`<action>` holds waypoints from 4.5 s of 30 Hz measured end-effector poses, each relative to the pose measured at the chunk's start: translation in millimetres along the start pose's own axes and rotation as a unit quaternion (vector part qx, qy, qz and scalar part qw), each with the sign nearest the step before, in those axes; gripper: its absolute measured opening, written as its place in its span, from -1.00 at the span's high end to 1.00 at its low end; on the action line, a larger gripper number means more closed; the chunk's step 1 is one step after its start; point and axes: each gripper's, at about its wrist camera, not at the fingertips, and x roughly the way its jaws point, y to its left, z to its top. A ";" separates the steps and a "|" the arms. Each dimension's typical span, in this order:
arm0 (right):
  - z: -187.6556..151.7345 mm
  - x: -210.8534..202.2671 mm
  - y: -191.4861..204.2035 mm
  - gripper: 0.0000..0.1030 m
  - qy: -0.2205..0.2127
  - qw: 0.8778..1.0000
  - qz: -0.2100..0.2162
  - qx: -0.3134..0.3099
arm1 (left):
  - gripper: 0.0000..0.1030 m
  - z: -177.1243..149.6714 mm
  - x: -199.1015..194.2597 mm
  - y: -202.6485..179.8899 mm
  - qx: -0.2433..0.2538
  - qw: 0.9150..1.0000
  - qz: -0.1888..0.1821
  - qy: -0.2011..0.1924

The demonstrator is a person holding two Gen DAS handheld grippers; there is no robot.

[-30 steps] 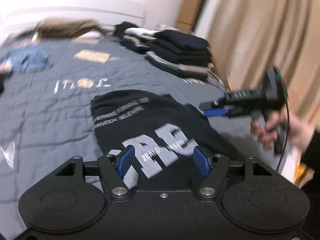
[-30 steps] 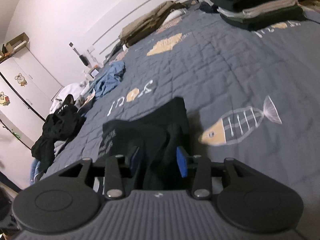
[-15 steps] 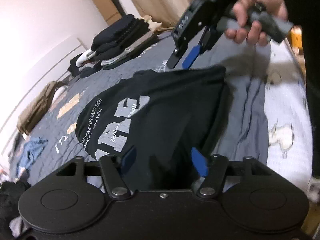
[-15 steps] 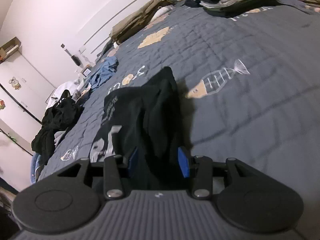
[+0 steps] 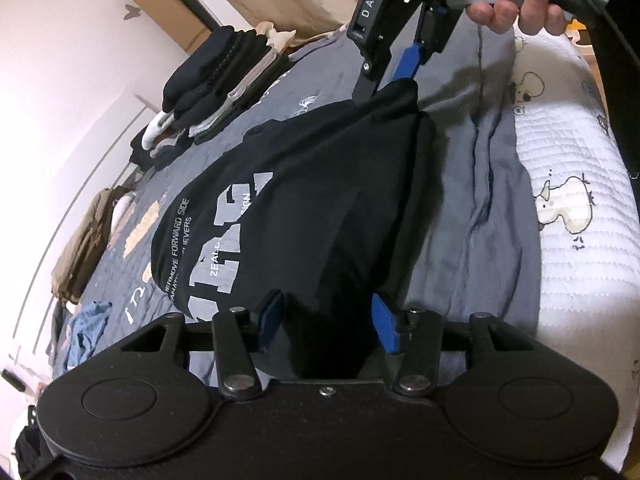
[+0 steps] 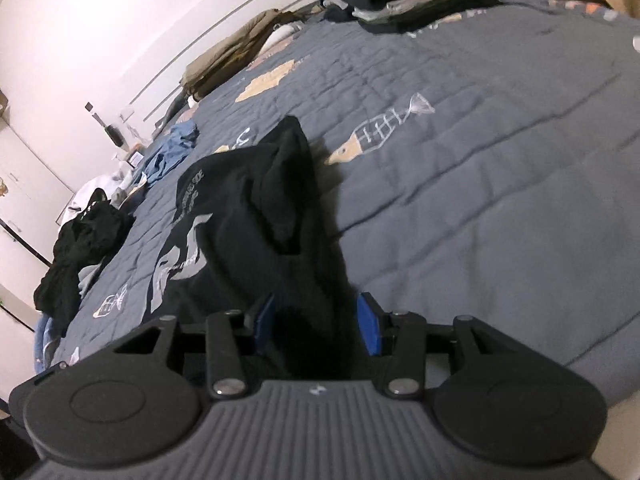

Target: Fold clothes

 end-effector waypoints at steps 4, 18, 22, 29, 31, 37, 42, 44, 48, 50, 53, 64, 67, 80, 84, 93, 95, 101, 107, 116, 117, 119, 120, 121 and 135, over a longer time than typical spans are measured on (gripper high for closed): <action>-4.2 3.9 2.6 0.14 0.005 1.000 0.003 0.005 | 0.49 0.8 1.1 1.8 -0.001 1.000 0.001 0.002; -10.8 4.8 17.5 0.14 0.000 1.000 -0.011 -0.022 | 0.50 0.4 10.1 -3.4 0.013 1.000 0.009 0.011; -12.5 5.4 19.5 0.14 0.002 1.000 -0.009 -0.028 | 0.50 0.6 13.0 -4.9 0.016 1.000 0.011 0.015; -12.8 4.4 19.6 0.14 0.001 1.000 -0.008 -0.030 | 0.50 0.9 14.8 -5.6 0.019 1.000 0.013 0.015; -13.2 4.0 20.4 0.14 0.001 0.999 -0.009 -0.033 | 0.50 1.0 15.0 -5.1 0.018 1.000 0.011 0.016; -14.4 3.7 21.7 0.14 -0.001 0.999 -0.011 -0.038 | 0.56 1.1 15.4 -2.6 0.012 1.000 0.006 0.014; -15.0 2.1 21.3 0.78 -0.009 0.999 -0.008 -0.037 | 0.81 2.6 10.4 8.5 -0.005 1.000 -0.004 0.013; -12.6 -0.5 18.4 0.79 -0.013 1.000 0.005 -0.018 | 0.88 3.4 4.4 16.9 -0.012 1.000 -0.006 0.011; -8.2 -8.5 15.0 0.83 -0.025 0.999 0.031 0.010 | 0.90 1.4 -6.2 30.5 -0.018 1.000 -0.013 0.017; -7.0 -10.9 12.6 0.83 -0.026 0.998 0.044 0.027 | 0.90 -1.9 -7.2 33.8 -0.013 0.999 -0.020 0.027; -7.9 -10.3 13.1 0.83 -0.016 0.997 0.060 0.035 | 0.90 -4.7 -5.3 33.5 -0.004 0.999 -0.026 0.044; -12.1 -2.5 16.7 0.83 -0.007 0.999 0.042 0.012 | 0.25 14.0 7.1 -6.7 0.039 0.999 0.026 -0.008; -12.0 -4.2 15.1 0.83 -0.019 0.999 0.029 0.010 | 0.85 10.3 14.9 -12.4 0.069 0.997 0.036 -0.001; -8.5 0.3 7.8 0.80 0.013 1.000 0.004 -0.009 | 0.69 -2.3 4.1 5.1 0.043 0.998 -0.015 0.044; 3.5 -18.7 9.2 0.76 0.005 0.999 0.026 -0.018 | 0.35 9.3 -7.4 15.4 0.001 1.000 -0.010 0.001; 34.8 -23.0 16.5 0.25 -0.020 0.998 0.058 -0.028 | 0.13 20.2 -12.5 47.3 -0.145 0.985 -0.086 -0.044; 47.1 -15.5 19.7 0.22 -0.018 0.998 0.054 -0.037 | -0.03 18.7 -15.8 61.8 -0.200 0.973 -0.103 -0.059; 80.6 18.5 21.0 0.16 -0.007 0.997 0.048 -0.067 | -0.05 4.9 -12.7 107.4 -0.350 0.924 -0.123 -0.091; 104.9 60.8 22.6 0.14 0.004 0.994 0.037 -0.098 | -0.07 -8.2 -4.2 134.2 -0.428 0.891 -0.108 -0.103; 114.9 103.1 40.2 0.13 0.018 0.989 0.045 -0.137 | -0.07 -16.1 8.1 142.4 -0.450 0.881 -0.108 -0.094; 114.5 106.2 41.6 0.13 0.021 0.989 0.047 -0.139 | -0.07 -16.9 8.9 142.5 -0.451 0.881 -0.108 -0.093; 111.4 112.1 45.0 0.17 0.025 0.989 0.047 -0.141 | -0.07 -18.3 9.6 143.4 -0.451 0.882 -0.106 -0.091; 109.7 115.0 46.7 0.36 0.027 0.988 0.047 -0.142 | -0.07 -19.3 9.5 143.7 -0.451 0.882 -0.106 -0.091; 109.1 115.1 47.5 0.68 0.024 0.989 0.041 -0.143 | -0.07 -20.1 9.8 144.2 -0.451 0.882 -0.105 -0.089; 118.6 111.0 46.4 0.84 -0.016 0.987 0.033 -0.157 | -0.07 -25.0 4.6 149.7 -0.460 0.878 -0.096 -0.090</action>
